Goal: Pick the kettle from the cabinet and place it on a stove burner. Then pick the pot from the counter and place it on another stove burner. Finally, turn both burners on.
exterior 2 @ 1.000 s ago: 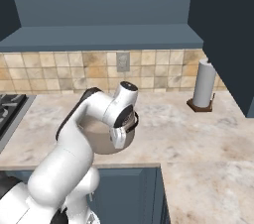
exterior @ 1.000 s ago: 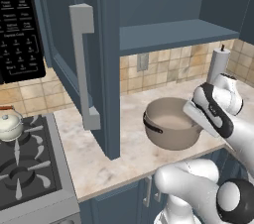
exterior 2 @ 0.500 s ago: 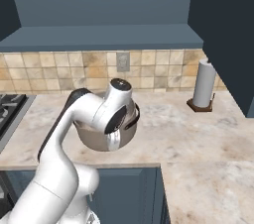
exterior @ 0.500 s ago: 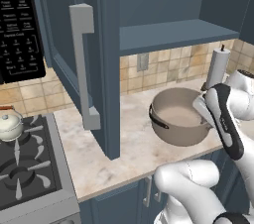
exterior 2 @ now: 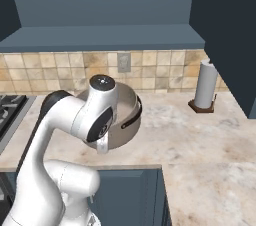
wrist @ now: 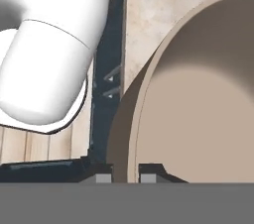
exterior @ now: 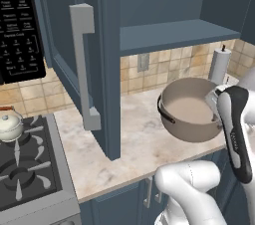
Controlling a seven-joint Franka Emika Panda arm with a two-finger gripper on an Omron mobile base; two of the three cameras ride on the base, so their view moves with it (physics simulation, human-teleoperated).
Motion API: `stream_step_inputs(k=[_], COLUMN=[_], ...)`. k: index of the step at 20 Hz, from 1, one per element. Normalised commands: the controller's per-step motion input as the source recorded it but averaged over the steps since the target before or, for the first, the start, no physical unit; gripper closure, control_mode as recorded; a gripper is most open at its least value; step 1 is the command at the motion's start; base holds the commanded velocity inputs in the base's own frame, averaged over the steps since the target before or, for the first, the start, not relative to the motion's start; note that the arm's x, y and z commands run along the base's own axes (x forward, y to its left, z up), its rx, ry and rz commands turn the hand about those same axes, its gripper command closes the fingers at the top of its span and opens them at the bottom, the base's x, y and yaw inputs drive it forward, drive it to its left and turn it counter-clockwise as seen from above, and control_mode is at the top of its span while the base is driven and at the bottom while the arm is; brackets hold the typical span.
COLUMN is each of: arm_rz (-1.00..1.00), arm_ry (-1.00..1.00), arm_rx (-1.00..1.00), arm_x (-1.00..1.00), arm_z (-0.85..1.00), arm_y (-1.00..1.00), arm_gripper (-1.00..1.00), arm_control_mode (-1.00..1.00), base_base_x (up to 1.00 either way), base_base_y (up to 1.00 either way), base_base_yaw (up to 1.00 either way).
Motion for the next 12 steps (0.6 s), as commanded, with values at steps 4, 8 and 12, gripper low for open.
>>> stream_step_inputs(k=[4,8,12], arm_rz=[-0.11,-0.09,-0.04], arm_ry=[-0.05,-0.03,-0.04], arm_rx=[-0.02,-0.03,-0.03], arm_x=[-0.38,-0.38,-0.41], arm_z=[0.67,0.67,0.64], arm_y=[0.00,0.00,0.00], arm_gripper=[1.00,1.00,1.00], arm_control_mode=[-1.00,-1.00,-1.00], base_base_x=[0.00,0.00,0.00], base_base_y=[0.00,0.00,0.00], base_base_yaw=[0.00,0.00,0.00])
